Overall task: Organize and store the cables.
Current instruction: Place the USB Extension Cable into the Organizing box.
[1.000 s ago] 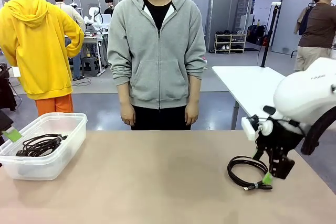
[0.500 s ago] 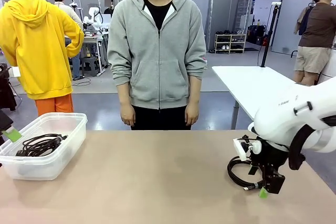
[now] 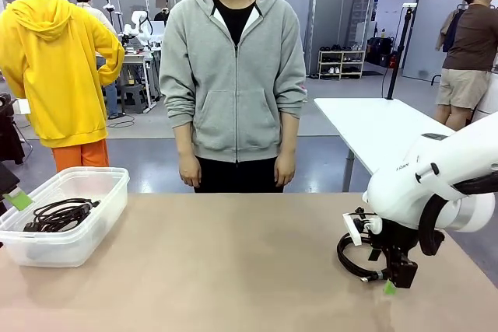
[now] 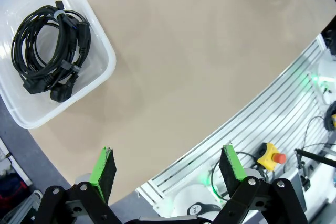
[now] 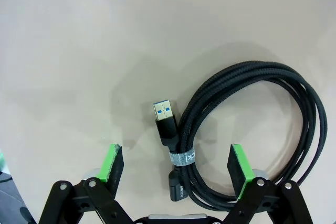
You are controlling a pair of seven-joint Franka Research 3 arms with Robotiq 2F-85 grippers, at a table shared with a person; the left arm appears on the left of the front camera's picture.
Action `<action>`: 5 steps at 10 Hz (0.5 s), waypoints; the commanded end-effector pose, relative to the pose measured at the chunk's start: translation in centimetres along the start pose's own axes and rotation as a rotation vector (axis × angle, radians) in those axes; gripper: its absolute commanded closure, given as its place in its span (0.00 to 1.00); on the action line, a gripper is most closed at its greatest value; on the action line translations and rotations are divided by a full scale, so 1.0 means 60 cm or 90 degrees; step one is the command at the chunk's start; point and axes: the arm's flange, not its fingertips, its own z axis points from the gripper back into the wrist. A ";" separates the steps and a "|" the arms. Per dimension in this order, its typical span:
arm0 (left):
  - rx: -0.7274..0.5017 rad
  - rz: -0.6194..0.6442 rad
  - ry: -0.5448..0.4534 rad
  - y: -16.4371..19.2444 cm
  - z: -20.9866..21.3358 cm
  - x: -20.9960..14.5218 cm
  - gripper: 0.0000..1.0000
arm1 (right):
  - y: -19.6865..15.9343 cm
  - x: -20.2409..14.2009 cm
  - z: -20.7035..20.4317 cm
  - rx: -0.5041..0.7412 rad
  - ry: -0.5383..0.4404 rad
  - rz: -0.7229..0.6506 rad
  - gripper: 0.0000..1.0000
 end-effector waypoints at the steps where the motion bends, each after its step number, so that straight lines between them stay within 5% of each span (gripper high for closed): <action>1: 0.003 0.002 -0.007 0.003 0.003 0.006 0.00 | -0.011 0.001 -0.005 -0.002 0.032 -0.006 0.00; 4: 0.003 0.002 -0.007 0.003 0.003 0.006 0.00 | -0.010 0.001 -0.001 -0.004 0.023 -0.004 0.92; 5: 0.003 0.002 -0.007 0.003 0.003 0.006 0.00 | -0.013 0.003 -0.007 0.000 0.028 -0.003 1.00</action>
